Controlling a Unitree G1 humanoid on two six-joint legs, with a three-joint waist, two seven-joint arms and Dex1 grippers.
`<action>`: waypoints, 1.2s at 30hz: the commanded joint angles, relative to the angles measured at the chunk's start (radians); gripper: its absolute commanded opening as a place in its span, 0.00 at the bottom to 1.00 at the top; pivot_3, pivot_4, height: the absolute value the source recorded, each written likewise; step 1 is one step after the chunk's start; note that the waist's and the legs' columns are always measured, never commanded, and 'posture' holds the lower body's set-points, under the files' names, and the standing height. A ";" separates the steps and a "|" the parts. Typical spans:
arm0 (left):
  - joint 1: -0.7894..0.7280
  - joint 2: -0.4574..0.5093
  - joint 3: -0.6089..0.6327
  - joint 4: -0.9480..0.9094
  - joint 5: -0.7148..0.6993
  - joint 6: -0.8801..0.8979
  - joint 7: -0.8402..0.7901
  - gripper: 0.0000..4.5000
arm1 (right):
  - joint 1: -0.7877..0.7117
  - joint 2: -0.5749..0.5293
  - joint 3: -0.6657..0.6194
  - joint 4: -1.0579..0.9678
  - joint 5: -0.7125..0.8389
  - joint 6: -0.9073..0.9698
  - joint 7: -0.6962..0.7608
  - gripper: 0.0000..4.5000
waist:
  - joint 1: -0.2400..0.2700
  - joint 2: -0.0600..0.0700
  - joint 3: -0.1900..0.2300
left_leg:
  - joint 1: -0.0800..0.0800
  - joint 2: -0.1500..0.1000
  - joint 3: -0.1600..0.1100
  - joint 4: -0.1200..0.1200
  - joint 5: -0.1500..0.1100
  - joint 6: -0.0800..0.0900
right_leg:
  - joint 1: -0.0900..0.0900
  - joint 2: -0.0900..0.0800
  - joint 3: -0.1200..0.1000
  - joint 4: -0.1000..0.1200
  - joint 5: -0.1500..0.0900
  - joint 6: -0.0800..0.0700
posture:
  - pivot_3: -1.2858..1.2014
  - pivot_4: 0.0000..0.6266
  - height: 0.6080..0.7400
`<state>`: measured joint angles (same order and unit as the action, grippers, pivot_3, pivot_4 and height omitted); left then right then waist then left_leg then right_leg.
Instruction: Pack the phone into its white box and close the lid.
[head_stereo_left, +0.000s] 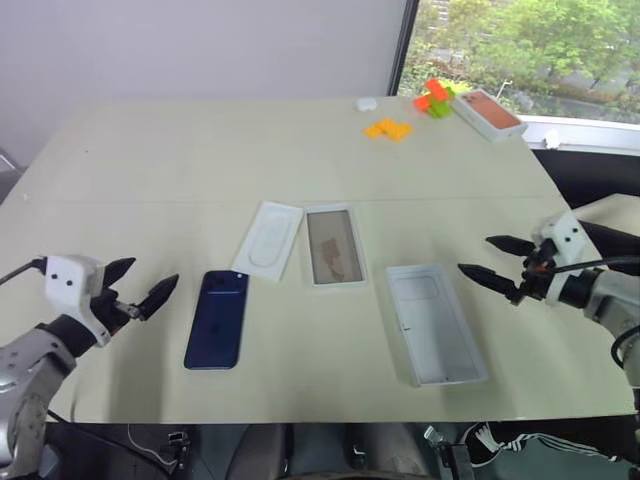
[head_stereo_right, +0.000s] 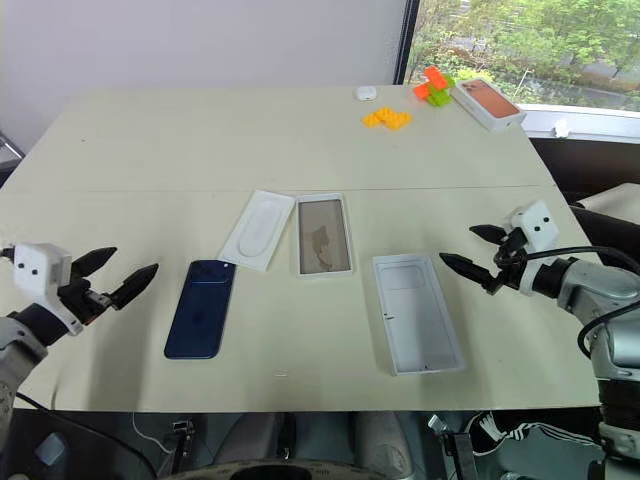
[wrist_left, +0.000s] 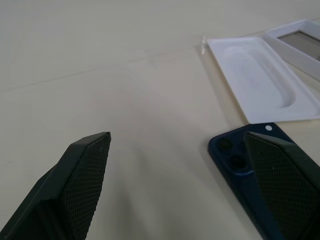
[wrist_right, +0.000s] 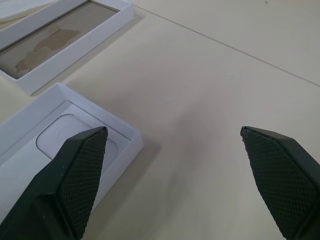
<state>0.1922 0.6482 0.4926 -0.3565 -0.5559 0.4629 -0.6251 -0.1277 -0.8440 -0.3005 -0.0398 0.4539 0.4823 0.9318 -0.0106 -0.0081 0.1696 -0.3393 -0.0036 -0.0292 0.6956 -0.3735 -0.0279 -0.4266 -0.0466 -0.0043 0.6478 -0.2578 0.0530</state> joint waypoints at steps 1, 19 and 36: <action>-0.017 0.005 -0.007 -0.016 0.003 0.005 0.008 1.00 | -0.003 -0.006 -0.038 -0.016 0.013 -0.017 -0.001 0.99 | 0.000 0.000 0.000 | 0.000 0.000 0.000 0.000 0.000 0.000 | 0.000 0.000 0.000 0.000 0.000 0.000 | 0.52 0.24 1.00; -0.406 -0.072 -0.268 -0.050 0.014 0.456 0.316 1.00 | -0.099 0.017 0.049 -0.217 0.042 0.014 -0.032 0.99 | 0.000 -0.001 0.001 | 0.000 -0.001 0.000 0.001 0.000 0.000 | 0.000 0.000 0.000 0.000 0.001 0.001 | 0.52 0.24 1.00; -0.785 -0.307 -0.263 0.187 0.043 0.979 0.510 1.00 | -0.086 0.135 0.234 -0.601 0.171 0.197 -0.157 0.99 | 0.002 -0.004 0.002 | -0.001 -0.002 -0.002 0.001 0.005 -0.009 | 0.000 0.001 0.000 0.001 0.001 0.002 | 0.52 0.24 1.00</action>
<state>-0.5800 0.3449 0.2060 -0.1748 -0.5198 1.4287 -0.1166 -0.2124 -0.7133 -0.0585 -0.5936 0.6027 0.6752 0.7862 -0.0090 -0.0121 0.1721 -0.3404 -0.0052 -0.0315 0.6965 -0.3679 -0.0380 -0.4271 -0.0456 -0.0046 0.6486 -0.2568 0.0550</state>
